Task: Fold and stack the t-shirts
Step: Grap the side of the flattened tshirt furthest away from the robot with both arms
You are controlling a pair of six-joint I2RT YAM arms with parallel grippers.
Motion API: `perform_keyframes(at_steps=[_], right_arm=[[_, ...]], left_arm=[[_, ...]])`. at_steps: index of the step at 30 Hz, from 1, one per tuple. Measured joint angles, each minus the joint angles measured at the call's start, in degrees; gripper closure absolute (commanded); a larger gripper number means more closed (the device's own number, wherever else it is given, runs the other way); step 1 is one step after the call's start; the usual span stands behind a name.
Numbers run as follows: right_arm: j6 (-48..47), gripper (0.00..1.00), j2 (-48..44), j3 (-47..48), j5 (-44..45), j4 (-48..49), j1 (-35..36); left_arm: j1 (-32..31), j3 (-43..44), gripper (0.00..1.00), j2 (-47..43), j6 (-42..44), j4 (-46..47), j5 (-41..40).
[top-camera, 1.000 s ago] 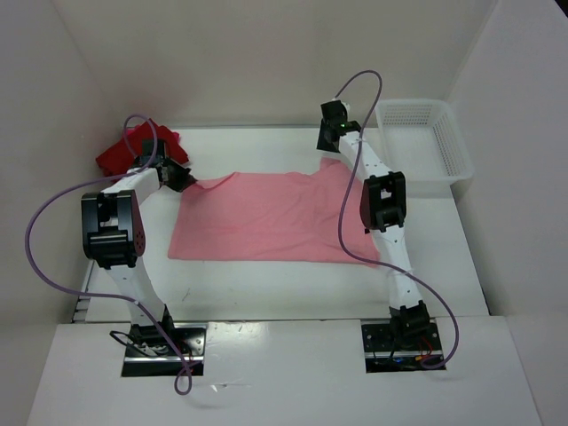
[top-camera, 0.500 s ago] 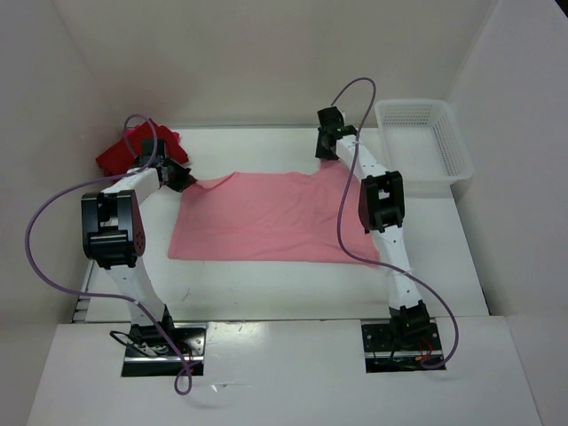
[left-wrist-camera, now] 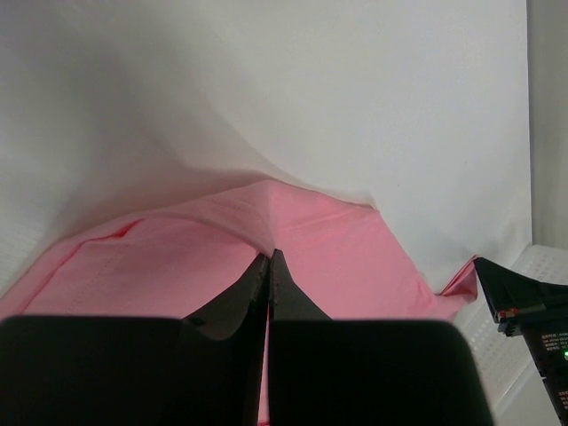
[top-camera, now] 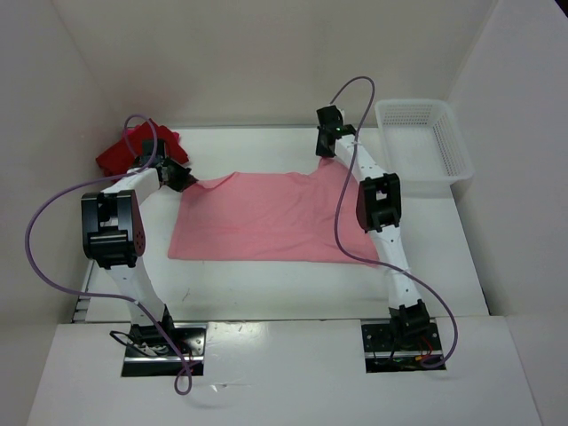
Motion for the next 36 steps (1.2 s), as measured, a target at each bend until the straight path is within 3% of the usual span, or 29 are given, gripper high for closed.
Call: perform_keyframes(at_steps=[11,22,36], right_arm=[[0.94,1.0,-2.01,1.46,-0.17,-2.91,-0.17],[4.7,1.0,-29.44,-34.32,-3.98,4.04,-5.18],[9.31,0.99,-49.79,-59.65,-13.27,10.6,-10.56]], left_arm=[[0.0,0.0,1.0,0.0,0.09,0.02,0.55],[1.68,0.0,1.0,-1.81,1.16,-0.22,2.45],[5.7,-0.72,1.0,-7.13,1.51,0.02,4.79]])
